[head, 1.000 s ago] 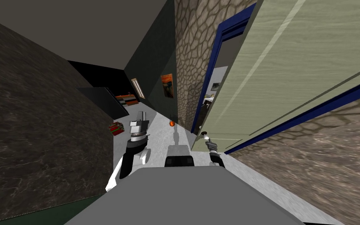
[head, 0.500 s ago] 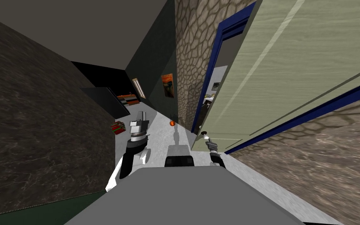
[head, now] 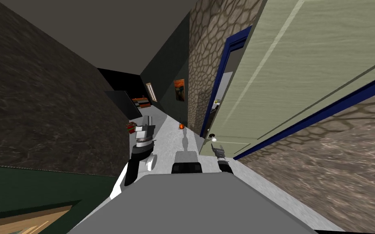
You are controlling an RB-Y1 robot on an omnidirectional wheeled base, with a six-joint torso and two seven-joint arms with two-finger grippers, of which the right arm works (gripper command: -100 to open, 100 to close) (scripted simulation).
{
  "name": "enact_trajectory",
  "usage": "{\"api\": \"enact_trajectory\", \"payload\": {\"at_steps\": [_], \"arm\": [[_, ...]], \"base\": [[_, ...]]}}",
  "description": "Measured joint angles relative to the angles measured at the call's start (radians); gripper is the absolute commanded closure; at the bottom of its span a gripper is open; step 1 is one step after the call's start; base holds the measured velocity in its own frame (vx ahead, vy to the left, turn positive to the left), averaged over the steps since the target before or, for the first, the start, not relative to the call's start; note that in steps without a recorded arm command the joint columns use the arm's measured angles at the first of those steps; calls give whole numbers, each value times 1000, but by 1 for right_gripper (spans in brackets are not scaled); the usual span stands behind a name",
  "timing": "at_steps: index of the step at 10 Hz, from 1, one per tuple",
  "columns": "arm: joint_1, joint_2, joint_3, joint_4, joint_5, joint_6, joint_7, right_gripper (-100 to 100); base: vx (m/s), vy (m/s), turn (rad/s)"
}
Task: Pull the door open
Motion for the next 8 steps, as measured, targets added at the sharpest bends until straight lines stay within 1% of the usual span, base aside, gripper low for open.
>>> {"api": "enact_trajectory", "payload": {"at_steps": [1, 2, 3, 4, 5, 6, 7, 8], "arm": [[1, -7, 17, 4, 10, -12, -16, -100], [1, -8, 19, 6, 11, -16, -20, -100], [-1, -11, 9, 26, 7, -27, -26, -100], [-7, -12, -1, 36, 2, -32, -30, -100], [-6, -17, -14, 34, -5, -29, -32, -100], [-14, -18, -17, 53, -7, -36, -38, -100], [-22, -19, -22, 76, -8, -50, -47, -100], [-23, -20, -22, 79, -9, -53, -49, 100]], "base": [[-103, -28, 10], [122, -26, 216], [227, 0, 177], [259, 7, 159], [176, -15, 55], [149, -23, 66], [81, -13, 21], [-3, -1, -27]]}}
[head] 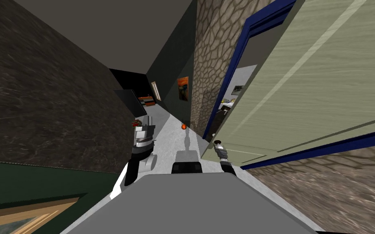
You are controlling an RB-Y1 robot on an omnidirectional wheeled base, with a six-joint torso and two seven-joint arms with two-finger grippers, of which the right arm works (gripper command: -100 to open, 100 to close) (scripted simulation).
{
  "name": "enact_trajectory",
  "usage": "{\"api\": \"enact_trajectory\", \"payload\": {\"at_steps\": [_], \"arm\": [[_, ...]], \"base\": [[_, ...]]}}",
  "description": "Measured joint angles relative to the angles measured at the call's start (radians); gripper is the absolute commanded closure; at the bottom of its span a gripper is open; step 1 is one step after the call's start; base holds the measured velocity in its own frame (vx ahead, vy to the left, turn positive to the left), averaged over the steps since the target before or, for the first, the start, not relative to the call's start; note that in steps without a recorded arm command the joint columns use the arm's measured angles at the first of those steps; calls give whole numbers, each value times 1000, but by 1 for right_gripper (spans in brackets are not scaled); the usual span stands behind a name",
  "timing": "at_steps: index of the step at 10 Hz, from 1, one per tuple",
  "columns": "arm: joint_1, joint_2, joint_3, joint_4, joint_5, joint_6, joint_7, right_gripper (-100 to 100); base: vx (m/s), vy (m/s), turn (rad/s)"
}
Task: Pull the door open
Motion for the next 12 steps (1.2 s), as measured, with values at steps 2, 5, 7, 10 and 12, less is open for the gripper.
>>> {"api": "enact_trajectory", "payload": {"at_steps": [2, 5, 7, 10, 12], "arm": [[0, -2, -2, -2, 0, 4, 2, 100], [2, -1, 1, 0, 0, 7, 2, 100], [4, -12, 6, 3, 3, -1, -8, 100], [16, -45, 35, 10, 17, -32, -49, 100], [33, -69, 55, 13, 27, -50, -78, 100]], "base": [[-27, -2, 8], [-9, 1, -2], [-168, -53, 189], [-219, -24, 141], [-235, -51, 161]]}}
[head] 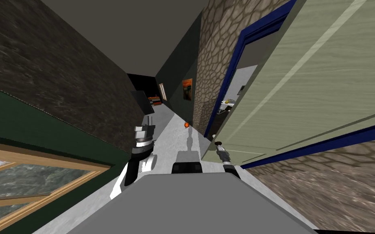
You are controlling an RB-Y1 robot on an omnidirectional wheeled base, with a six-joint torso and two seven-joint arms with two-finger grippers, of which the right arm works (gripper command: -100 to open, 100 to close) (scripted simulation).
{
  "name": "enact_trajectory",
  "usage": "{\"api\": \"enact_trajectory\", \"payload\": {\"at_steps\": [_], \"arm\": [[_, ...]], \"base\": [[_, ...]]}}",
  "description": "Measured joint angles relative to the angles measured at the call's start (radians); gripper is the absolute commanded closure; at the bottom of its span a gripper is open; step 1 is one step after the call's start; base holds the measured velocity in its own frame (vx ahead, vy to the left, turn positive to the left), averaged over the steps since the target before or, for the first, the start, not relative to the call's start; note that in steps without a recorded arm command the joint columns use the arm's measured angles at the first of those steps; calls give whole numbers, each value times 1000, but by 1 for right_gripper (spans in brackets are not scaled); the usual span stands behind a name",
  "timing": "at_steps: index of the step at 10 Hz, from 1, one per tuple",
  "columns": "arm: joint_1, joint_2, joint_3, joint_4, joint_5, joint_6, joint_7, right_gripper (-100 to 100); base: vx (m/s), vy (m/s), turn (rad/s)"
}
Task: Pull the door open
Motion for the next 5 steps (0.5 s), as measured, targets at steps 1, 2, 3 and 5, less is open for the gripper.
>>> {"api": "enact_trajectory", "payload": {"at_steps": [1, 2, 3, 5], "arm": [[4, -10, 13, 14, 6, -16, -19, 100], [13, -21, 25, 14, 11, -27, -35, 100], [16, -30, 35, 17, 16, -37, -48, 100], [24, -42, 46, 14, 21, -45, -63, 100]], "base": [[-178, -61, 162], [-179, -52, 132], [-200, -49, 167], [-110, -29, 74]]}}
